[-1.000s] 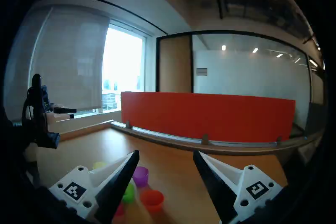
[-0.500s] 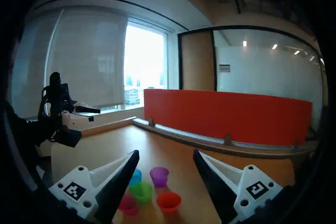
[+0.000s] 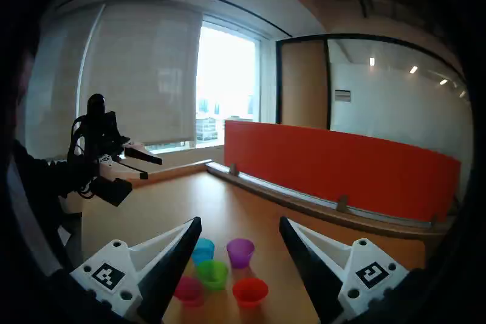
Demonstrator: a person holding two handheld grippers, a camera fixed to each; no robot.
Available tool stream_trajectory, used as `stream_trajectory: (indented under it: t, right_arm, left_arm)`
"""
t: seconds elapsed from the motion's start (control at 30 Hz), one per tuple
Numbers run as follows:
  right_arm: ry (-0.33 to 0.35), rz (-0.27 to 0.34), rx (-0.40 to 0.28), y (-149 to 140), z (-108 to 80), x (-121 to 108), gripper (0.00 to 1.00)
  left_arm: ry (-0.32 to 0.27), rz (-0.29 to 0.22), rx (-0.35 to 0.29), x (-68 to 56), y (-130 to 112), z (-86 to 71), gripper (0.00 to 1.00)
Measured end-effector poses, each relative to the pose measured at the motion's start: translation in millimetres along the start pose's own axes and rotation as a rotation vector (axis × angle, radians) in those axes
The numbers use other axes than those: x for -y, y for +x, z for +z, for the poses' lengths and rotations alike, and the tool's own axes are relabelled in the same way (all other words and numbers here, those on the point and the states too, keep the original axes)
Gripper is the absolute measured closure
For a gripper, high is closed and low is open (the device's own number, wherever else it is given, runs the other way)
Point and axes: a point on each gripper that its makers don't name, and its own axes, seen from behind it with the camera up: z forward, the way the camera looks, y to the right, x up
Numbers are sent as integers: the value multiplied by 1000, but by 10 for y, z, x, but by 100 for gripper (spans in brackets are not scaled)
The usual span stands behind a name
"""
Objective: Pour water
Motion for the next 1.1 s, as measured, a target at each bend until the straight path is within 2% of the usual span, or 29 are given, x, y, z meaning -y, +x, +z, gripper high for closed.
stream_trajectory:
  t: [0.3, 0.6, 0.8, 1.1]
  right_arm:
    - [57, -71, 101, -115, 70, 114, 1]
    - [96, -127, 189, -234, 139, 198, 1]
    - [116, -147, 235, -324, 204, 232, 0]
    - [139, -160, 269, -416, 296, 251, 0]
  left_arm:
    - [-64, -8, 41, -29, -35, 77, 14]
    - [-121, 50, 107, -125, -156, 167, 14]
    - [-151, 59, 140, -153, -250, 221, 14]
    - [-179, 75, 180, -174, -407, 294, 14]
